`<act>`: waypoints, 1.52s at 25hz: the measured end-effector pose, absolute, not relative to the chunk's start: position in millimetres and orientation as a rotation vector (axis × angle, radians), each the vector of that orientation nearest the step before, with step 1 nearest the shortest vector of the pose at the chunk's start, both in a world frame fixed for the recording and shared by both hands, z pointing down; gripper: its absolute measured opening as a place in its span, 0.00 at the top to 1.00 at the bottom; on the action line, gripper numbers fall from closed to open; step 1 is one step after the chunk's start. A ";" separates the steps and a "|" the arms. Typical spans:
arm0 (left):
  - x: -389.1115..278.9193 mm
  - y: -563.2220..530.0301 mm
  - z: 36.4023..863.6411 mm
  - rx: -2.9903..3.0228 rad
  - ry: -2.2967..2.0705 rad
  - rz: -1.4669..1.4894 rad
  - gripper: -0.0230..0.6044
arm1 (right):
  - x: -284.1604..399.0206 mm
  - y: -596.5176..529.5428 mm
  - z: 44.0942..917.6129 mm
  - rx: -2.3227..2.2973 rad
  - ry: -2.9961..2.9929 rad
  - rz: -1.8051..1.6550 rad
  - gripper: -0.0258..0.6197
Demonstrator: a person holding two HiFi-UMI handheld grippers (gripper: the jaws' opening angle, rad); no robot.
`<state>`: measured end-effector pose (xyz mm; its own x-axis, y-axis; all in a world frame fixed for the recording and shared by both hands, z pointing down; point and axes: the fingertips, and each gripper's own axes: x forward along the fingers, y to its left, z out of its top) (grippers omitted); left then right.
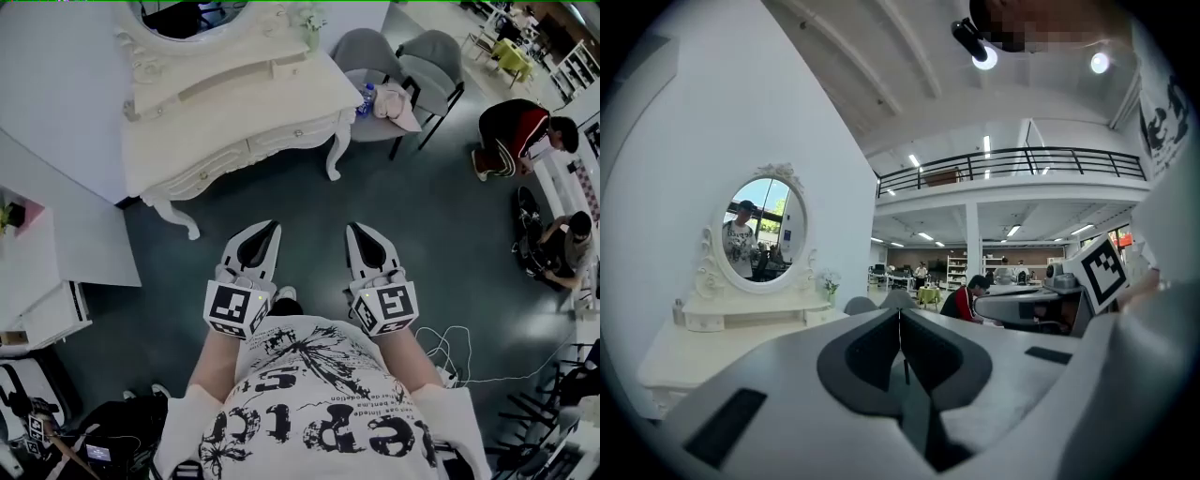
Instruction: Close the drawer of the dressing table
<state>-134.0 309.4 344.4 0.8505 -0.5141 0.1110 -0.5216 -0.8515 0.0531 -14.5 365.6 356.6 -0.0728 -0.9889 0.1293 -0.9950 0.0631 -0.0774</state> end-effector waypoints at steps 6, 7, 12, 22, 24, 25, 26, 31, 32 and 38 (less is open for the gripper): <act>-132.2 216.9 337.2 2.967 -0.795 0.130 0.93 | -10.1 276.3 353.8 2.134 -2.228 0.225 0.93; -132.9 205.4 336.1 2.969 -0.792 0.132 0.93 | -9.1 264.5 352.2 2.136 -2.223 0.223 0.93; -137.3 160.3 336.5 2.938 -0.833 0.138 0.93 | -2.5 215.1 346.7 2.128 -2.226 0.227 0.93; -98.8 79.5 363.0 2.858 -0.983 0.193 0.93 | 41.3 121.9 375.0 2.001 -2.307 0.260 0.93; -77.7 59.4 359.7 2.849 -1.027 0.188 0.93 | 62.0 97.6 374.8 1.966 -2.339 0.263 0.93; -66.1 49.7 358.0 2.843 -1.050 0.186 0.93 | 73.6 84.8 374.5 1.946 -2.356 0.263 0.93; -54.0 40.1 356.5 2.837 -1.073 0.184 0.93 | 85.8 71.6 374.3 1.925 -2.371 0.261 0.93; 3.6 -11.3 349.7 2.789 -1.188 0.153 0.93 | 148.8 9.7 374.5 1.839 -2.412 0.247 0.93; 13.8 -21.5 348.6 2.773 -1.215 0.143 0.93 | 160.6 -1.7 373.2 1.815 -2.421 0.239 0.93; 58.9 -69.2 350.9 2.693 -1.310 0.133 0.93 | 216.7 -64.2 374.4 1.725 -2.439 0.268 0.93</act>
<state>58.9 -69.2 350.9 0.6163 -0.7746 0.1418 -0.7873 -0.6098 0.0907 216.7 -64.2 374.4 -0.3317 -0.9180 0.2175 -0.9433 0.3259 -0.0631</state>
